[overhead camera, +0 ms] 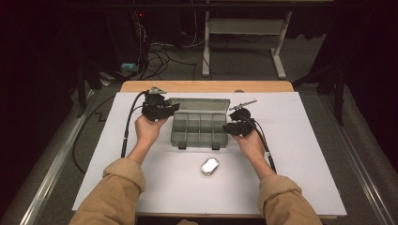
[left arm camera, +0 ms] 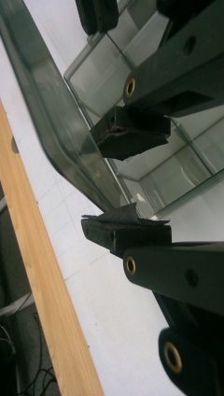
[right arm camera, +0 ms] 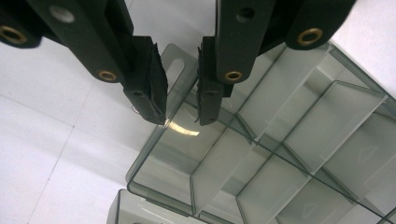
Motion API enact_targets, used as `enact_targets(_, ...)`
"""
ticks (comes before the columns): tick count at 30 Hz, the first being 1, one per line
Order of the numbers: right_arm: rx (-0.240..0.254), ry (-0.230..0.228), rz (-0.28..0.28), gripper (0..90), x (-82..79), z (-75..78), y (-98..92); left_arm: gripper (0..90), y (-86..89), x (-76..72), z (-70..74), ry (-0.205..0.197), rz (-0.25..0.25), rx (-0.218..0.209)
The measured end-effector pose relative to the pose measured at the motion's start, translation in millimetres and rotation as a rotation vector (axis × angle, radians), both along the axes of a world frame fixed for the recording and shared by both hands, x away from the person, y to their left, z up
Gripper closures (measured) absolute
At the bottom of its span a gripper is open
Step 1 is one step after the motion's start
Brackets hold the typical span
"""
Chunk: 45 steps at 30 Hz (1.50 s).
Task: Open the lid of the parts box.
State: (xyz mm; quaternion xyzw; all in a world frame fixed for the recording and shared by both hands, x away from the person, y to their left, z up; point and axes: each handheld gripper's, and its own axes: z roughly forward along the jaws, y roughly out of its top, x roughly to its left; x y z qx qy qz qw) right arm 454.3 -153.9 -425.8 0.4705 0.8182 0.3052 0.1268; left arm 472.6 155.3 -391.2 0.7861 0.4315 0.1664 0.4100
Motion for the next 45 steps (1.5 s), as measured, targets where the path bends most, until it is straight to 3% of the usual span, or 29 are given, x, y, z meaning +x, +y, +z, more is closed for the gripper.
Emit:
enact_targets(11, 0.004, -0.001, 0.002, 73.5, 0.2, -0.3, -0.6, 62.0, -1.8, 15.5, -19.4, 0.053, 0.04, -0.011)
enact_targets(23, 0.003, -0.002, 0.002, 73.5, 0.0, -0.4, -0.5, 63.3, -5.8, 28.6, -35.9, 0.084, 0.079, -0.018)
enact_targets(38, 0.001, -0.002, 0.005, 73.4, 0.1, -0.3, -0.5, 62.5, -13.6, 39.9, -44.4, 0.12, 0.092, 0.045)
enact_targets(45, 0.001, -0.002, 0.004, 73.4, 0.0, -0.3, -0.3, 58.7, -11.2, 41.4, -45.6, 0.139, 0.103, 0.02)
